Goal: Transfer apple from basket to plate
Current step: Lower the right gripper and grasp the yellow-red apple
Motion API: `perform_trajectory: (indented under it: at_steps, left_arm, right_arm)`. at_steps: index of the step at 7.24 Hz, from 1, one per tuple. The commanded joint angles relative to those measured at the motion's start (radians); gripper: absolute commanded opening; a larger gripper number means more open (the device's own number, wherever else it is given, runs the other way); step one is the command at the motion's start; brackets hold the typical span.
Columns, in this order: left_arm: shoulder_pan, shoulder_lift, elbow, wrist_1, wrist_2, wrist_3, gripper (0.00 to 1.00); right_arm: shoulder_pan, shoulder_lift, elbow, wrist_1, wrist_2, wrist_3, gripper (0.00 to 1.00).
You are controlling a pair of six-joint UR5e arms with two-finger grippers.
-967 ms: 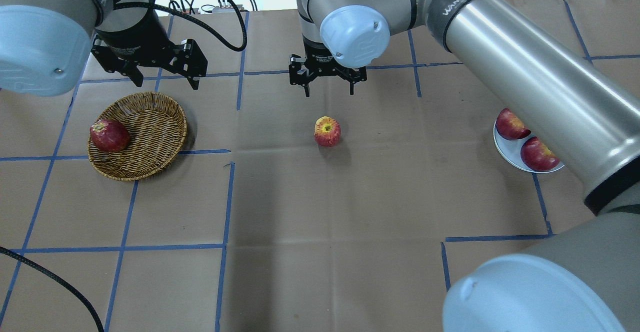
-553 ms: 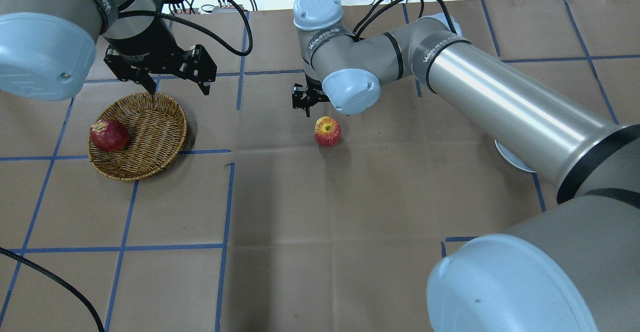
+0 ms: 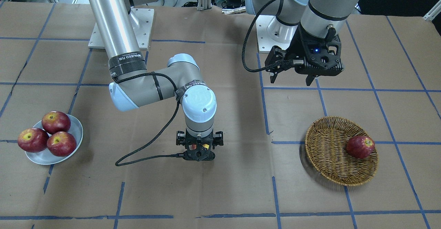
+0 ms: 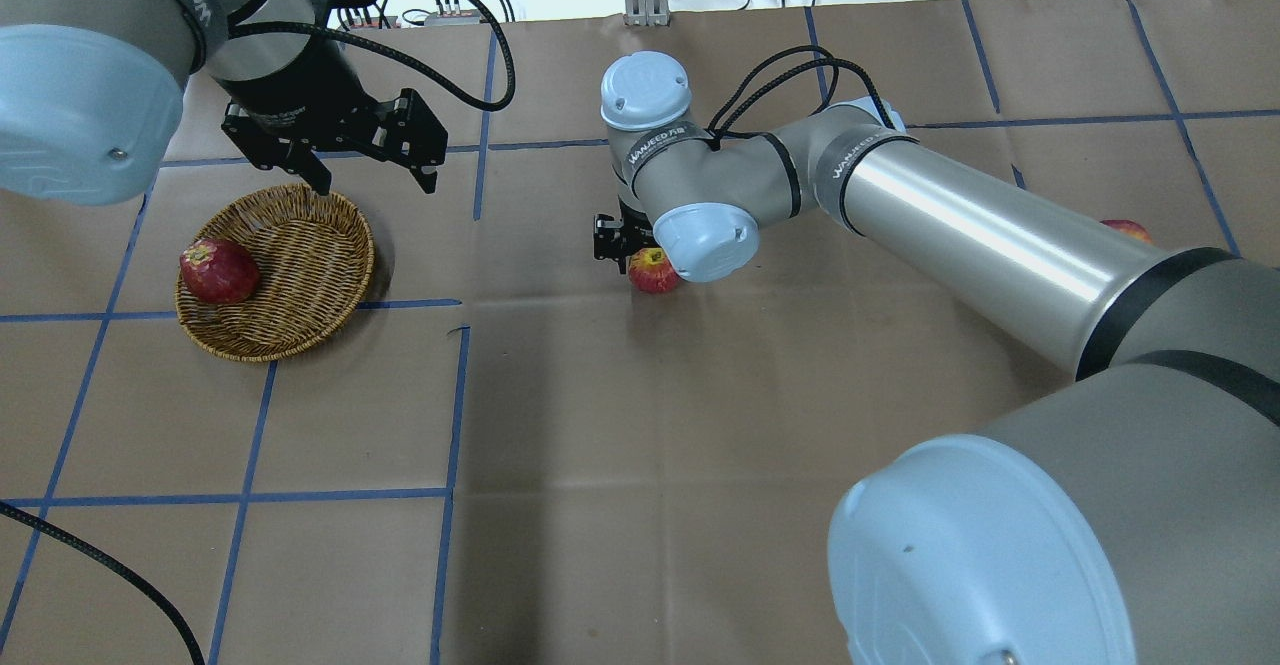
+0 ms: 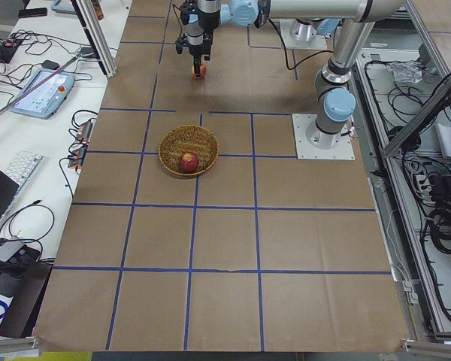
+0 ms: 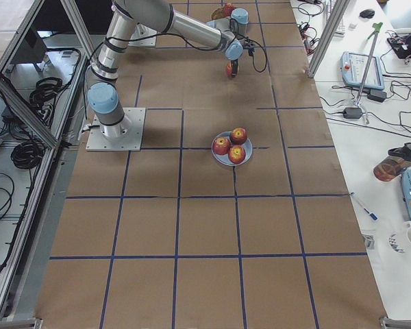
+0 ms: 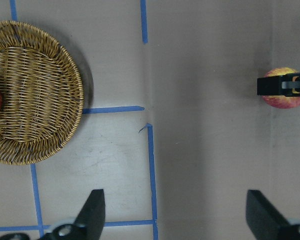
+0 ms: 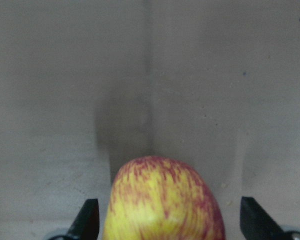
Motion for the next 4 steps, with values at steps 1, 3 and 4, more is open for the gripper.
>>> perform_trajectory:
  at_steps: [1, 3, 4]
  left_arm:
    - [-0.003, 0.010, 0.000, -0.014, -0.001, 0.000, 0.99]
    - [-0.007, 0.013, 0.001, -0.023, -0.005, -0.001, 0.99]
    - [-0.009, 0.018, 0.001, -0.055, -0.010, -0.001, 0.99]
  right_arm:
    - [-0.003, 0.005, -0.006, -0.002, 0.015, 0.000, 0.70]
    - [-0.004, -0.001, -0.017, -0.003, 0.013, -0.002, 0.49]
    - [-0.004, -0.004, -0.047, 0.003, 0.010, -0.002, 0.47]
